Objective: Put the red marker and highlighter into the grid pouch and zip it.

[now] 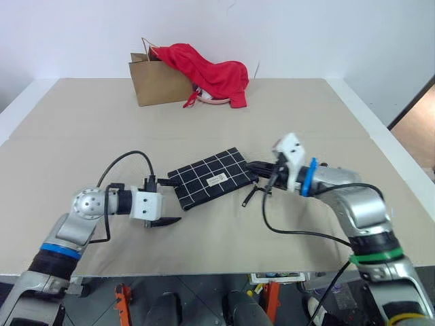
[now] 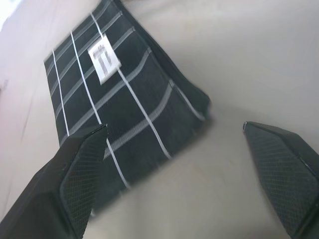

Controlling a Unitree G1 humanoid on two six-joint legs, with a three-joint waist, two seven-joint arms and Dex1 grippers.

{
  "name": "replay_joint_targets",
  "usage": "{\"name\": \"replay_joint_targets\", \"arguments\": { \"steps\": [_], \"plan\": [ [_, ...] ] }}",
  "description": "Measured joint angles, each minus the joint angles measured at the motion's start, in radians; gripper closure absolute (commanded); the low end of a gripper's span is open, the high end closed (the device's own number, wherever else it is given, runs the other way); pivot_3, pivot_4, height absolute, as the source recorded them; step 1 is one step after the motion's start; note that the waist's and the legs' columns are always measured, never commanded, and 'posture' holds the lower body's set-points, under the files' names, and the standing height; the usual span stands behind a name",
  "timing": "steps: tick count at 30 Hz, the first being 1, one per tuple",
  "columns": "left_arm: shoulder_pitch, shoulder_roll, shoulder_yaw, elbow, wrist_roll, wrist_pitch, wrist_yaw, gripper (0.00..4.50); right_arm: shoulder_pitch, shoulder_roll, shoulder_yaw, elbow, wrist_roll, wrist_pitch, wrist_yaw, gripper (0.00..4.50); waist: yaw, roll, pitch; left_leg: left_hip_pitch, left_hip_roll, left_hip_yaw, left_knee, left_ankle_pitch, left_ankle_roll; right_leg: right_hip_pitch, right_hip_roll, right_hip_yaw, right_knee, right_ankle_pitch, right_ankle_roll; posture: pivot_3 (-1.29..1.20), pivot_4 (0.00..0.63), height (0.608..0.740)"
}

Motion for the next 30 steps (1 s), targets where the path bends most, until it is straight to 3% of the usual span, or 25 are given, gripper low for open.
{"name": "replay_joint_targets", "arguments": {
  "steps": [5, 11, 25, 30],
  "plan": [
    [-0.008, 0.002, -0.007, 0.003, 0.004, 0.006, 0.017, 0.00, -0.086, 0.039, 0.160, 0.190, -0.202, -0.097, -0.016, 4.46, -0.003, 0.000, 0.000, -0.001, 0.001, 0.001, 0.000, 0.000, 0.000, -0.003, 0.001, 0.000, 0.001, 0.003, -0.005, 0.00, 0.150, 0.740],
    [-0.019, 0.000, -0.021, 0.017, 0.014, 0.006, 0.040, 0.00, -0.194, 0.048, 0.231, 0.358, -0.364, -0.225, -0.047, 4.46, -0.004, 0.000, 0.000, 0.000, 0.001, 0.002, 0.001, 0.000, 0.000, -0.003, 0.001, 0.000, 0.002, 0.003, -0.005, 0.00, 0.150, 0.740],
    [-0.032, -0.098, -0.039, 0.089, 0.115, -0.008, 0.259, 0.00, -0.193, 0.067, 0.215, 0.387, -0.394, -0.266, -0.007, 4.46, -0.003, 0.000, -0.001, 0.005, 0.000, 0.002, 0.001, 0.001, 0.000, 0.000, 0.001, 0.001, 0.008, 0.003, -0.005, 0.00, 0.150, 0.740],
    [-0.036, -0.105, -0.062, 0.124, 0.123, -0.049, 0.267, 1.46, -0.182, 0.070, 0.201, 0.385, -0.394, -0.263, -0.001, 4.50, -0.003, 0.000, -0.001, 0.006, 0.000, 0.002, 0.002, 0.003, 0.001, 0.001, 0.001, 0.001, 0.008, 0.002, -0.004, 0.00, 0.150, 0.740]
  ]
}}
